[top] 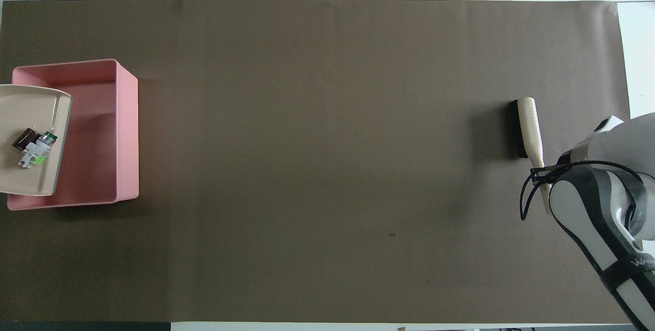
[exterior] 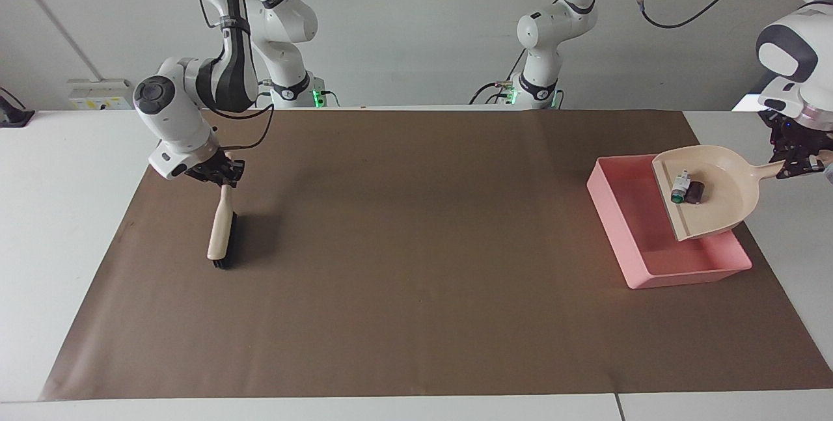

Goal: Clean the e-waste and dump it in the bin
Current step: 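Tilt the dustpan over the pink bin with the left gripper to dump the component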

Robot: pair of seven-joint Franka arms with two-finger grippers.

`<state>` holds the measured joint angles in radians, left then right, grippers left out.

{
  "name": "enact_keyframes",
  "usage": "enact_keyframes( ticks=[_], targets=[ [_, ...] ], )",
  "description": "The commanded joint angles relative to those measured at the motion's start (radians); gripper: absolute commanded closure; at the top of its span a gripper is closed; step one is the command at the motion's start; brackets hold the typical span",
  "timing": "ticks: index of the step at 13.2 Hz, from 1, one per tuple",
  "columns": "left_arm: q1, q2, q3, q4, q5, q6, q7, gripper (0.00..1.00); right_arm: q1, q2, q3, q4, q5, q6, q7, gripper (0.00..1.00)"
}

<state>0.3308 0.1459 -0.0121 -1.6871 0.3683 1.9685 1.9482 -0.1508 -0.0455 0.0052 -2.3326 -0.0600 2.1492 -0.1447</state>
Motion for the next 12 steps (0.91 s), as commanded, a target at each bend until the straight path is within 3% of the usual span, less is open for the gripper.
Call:
enact_keyframes(
  ticks=[1,3,4,7,10,12],
  targets=[
    [-0.038,0.003,0.009,0.032,0.082,-0.011,-0.048,1.0,-0.006,-0.022,0.006,-0.045,-0.021,0.046,0.014,0.88],
    [-0.05,-0.023,0.011,0.03,0.098,-0.029,-0.067,1.0,-0.006,-0.022,0.007,-0.034,-0.021,0.022,0.007,0.22],
    [-0.058,-0.038,0.011,0.03,0.112,-0.043,-0.083,1.0,-0.003,-0.022,0.01,-0.009,-0.021,-0.02,0.004,0.0],
    [-0.093,-0.081,0.009,0.026,0.24,-0.069,-0.126,1.0,0.049,-0.025,0.013,0.163,-0.004,-0.194,0.064,0.0],
    [-0.116,-0.095,0.007,0.02,0.322,-0.077,-0.176,1.0,0.105,-0.037,0.015,0.3,0.046,-0.244,0.276,0.0],
    [-0.148,-0.095,0.007,0.018,0.391,-0.098,-0.23,1.0,0.106,-0.022,0.013,0.428,0.081,-0.325,0.313,0.0]
  ],
)
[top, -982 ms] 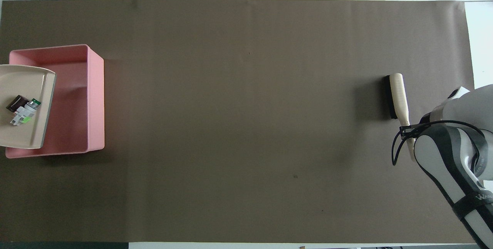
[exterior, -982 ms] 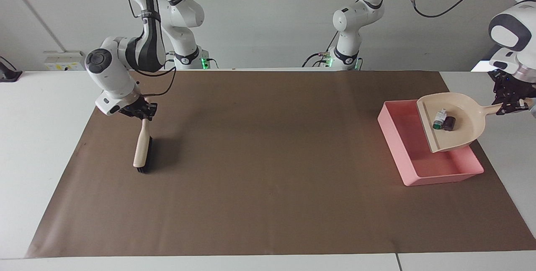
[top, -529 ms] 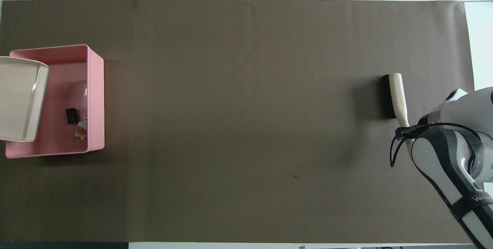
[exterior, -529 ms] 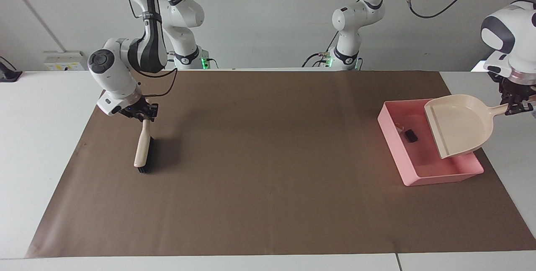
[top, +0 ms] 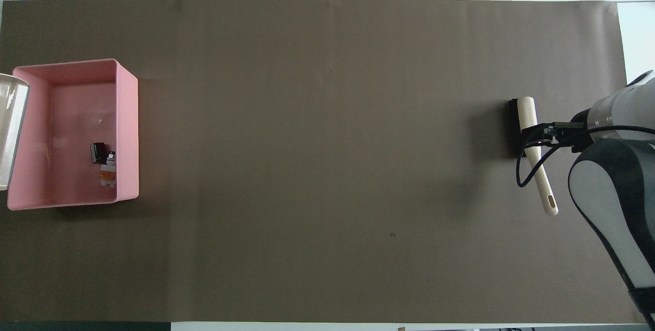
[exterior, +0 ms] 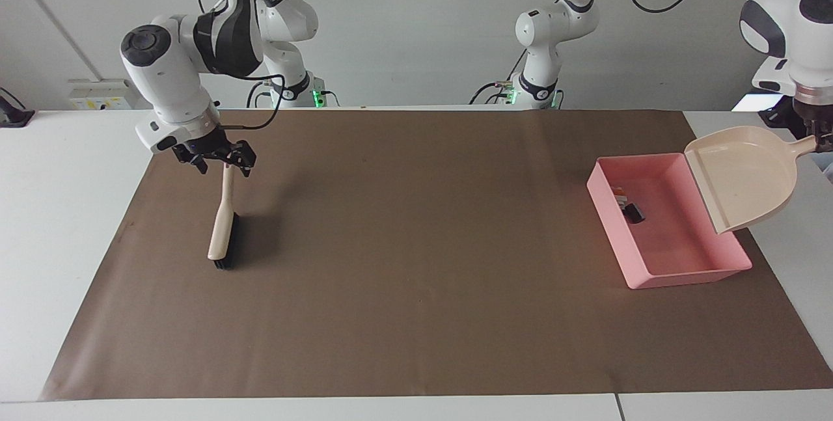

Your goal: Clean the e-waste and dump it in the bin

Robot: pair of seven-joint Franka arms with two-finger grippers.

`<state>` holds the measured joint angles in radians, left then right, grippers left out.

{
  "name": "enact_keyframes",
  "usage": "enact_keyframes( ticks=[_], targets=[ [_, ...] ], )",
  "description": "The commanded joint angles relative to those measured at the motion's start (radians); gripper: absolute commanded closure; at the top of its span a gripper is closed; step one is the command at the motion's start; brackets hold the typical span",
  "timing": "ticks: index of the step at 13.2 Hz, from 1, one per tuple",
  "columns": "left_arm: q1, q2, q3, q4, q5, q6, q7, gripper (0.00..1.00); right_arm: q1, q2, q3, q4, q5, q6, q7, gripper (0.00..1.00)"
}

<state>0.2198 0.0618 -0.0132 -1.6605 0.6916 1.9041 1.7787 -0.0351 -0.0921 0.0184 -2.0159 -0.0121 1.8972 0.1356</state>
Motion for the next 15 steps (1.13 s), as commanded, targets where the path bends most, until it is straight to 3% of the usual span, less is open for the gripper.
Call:
enact_keyframes(
  ticks=[1,5,10,12,15],
  targets=[
    [-0.06,-0.011,0.009,-0.012,0.107,-0.043,-0.097,1.0,-0.012,0.046,0.0,0.196,0.035,-0.14,0.032,0.0],
    [-0.105,-0.043,0.006,-0.077,0.227,-0.045,-0.271,1.0,-0.031,0.181,-0.005,0.599,0.046,-0.459,0.032,0.0],
    [-0.16,-0.063,0.004,-0.125,0.336,-0.034,-0.306,1.0,-0.037,0.08,-0.012,0.461,0.032,-0.362,0.035,0.0],
    [-0.201,-0.099,0.002,-0.192,0.423,-0.026,-0.37,1.0,-0.046,0.074,-0.012,0.445,0.03,-0.356,0.035,0.0],
    [-0.223,-0.097,-0.004,-0.177,0.414,-0.08,-0.378,1.0,-0.045,0.074,-0.012,0.439,0.011,-0.356,0.022,0.0]
  ],
)
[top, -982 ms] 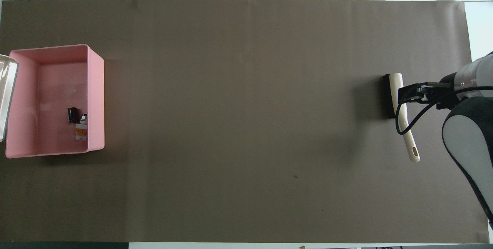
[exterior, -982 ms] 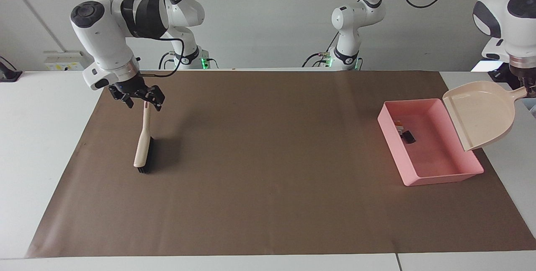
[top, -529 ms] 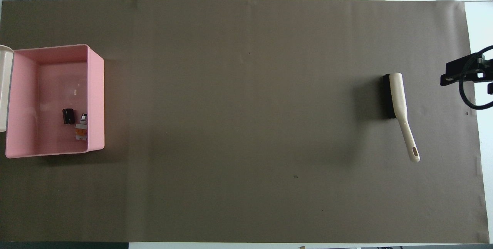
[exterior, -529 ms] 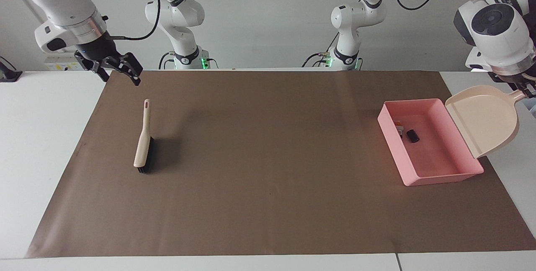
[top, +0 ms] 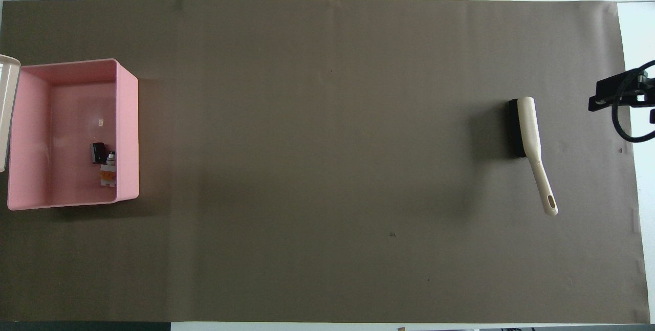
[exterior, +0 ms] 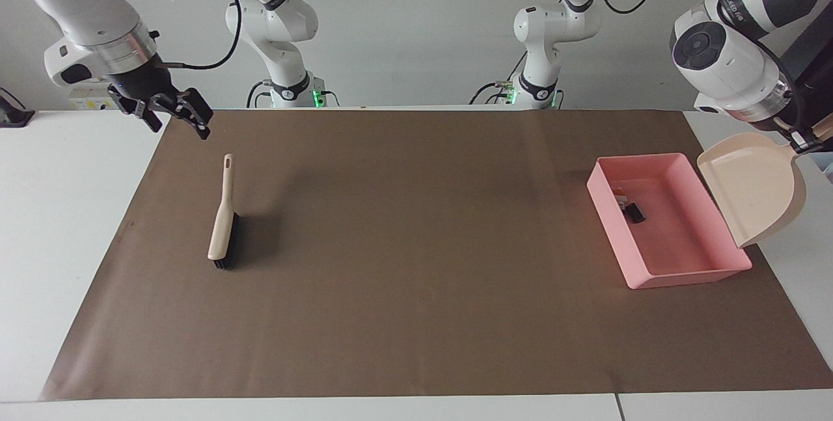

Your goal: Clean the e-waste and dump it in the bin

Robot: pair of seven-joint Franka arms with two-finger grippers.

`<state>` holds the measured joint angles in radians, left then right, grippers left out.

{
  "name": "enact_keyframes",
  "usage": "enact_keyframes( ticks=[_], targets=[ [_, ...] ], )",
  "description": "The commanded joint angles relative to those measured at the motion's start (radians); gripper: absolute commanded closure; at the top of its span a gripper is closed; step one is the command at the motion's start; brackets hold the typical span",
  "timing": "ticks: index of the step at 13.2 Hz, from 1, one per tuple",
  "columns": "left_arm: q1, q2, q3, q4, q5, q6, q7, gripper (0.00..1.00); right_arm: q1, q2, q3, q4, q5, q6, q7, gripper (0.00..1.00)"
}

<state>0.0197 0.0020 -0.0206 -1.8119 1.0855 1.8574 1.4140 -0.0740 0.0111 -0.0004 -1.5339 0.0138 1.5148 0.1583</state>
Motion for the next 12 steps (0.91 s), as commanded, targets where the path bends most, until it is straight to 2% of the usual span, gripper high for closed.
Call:
enact_keyframes(
  ticks=[1,6,8,10,12],
  targets=[
    [-0.024,-0.034,0.004,-0.014,-0.005,-0.037,0.002,1.0,-0.003,-0.029,0.011,-0.042,-0.035,0.019,-0.009,0.0],
    [-0.01,-0.02,0.008,0.091,-0.467,-0.037,0.299,1.0,0.031,-0.028,0.02,-0.051,-0.078,0.012,-0.039,0.0],
    [-0.011,-0.023,0.008,0.088,-0.628,-0.041,0.336,1.0,0.034,-0.007,0.019,0.004,-0.051,-0.036,-0.036,0.0],
    [-0.027,-0.033,0.004,0.06,-0.735,-0.066,0.341,1.0,0.034,0.0,0.019,0.012,-0.043,-0.041,-0.022,0.0],
    [-0.117,-0.036,0.004,0.005,-0.788,-0.07,0.298,1.0,0.034,-0.008,0.019,-0.006,-0.037,-0.024,-0.016,0.0]
  ],
)
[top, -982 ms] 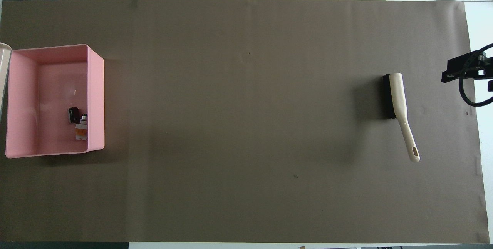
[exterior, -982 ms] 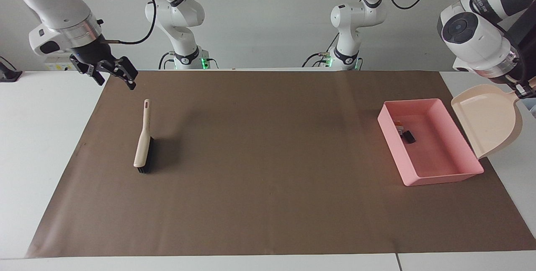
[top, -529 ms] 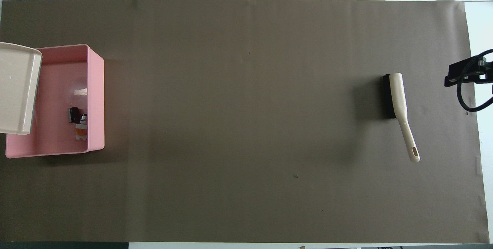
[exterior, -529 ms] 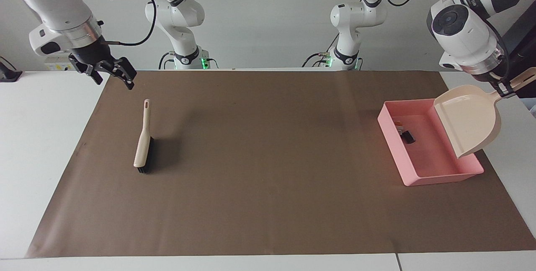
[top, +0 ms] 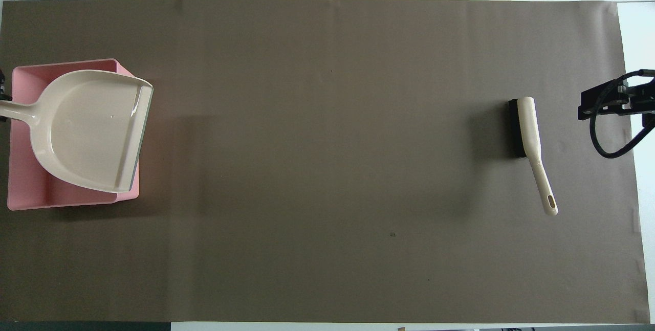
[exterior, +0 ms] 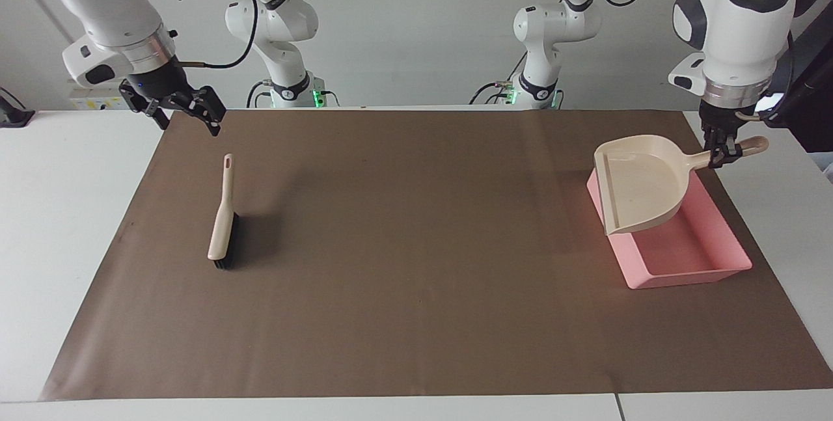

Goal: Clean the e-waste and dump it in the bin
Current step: 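Set the dustpan down beside the pink bin with the left gripper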

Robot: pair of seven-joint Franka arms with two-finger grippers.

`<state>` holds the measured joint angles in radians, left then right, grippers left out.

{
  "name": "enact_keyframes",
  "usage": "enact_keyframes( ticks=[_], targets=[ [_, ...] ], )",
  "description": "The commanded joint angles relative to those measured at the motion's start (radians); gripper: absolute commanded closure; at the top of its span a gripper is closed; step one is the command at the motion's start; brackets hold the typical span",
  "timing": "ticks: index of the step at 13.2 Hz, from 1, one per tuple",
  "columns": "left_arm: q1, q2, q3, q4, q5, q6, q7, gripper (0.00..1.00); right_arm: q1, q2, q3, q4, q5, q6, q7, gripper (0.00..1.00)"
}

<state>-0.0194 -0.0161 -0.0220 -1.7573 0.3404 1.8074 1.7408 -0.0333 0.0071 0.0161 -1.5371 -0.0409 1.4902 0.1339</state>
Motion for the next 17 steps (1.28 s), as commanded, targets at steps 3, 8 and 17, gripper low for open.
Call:
enact_keyframes(
  ticks=[3,8,17],
  targets=[
    [-0.203,-0.009,0.005,-0.151,-0.095,0.03,-0.24,1.0,-0.007,-0.006,0.002,-0.008,0.019,0.016,0.007,0.0],
    [-0.327,0.044,0.005,-0.272,-0.116,0.182,-0.457,1.0,-0.007,-0.009,0.002,-0.015,0.019,0.012,0.009,0.0],
    [-0.43,0.082,0.007,-0.435,-0.116,0.369,-0.603,1.0,-0.008,-0.021,0.002,-0.035,0.019,0.012,0.016,0.0]
  ],
)
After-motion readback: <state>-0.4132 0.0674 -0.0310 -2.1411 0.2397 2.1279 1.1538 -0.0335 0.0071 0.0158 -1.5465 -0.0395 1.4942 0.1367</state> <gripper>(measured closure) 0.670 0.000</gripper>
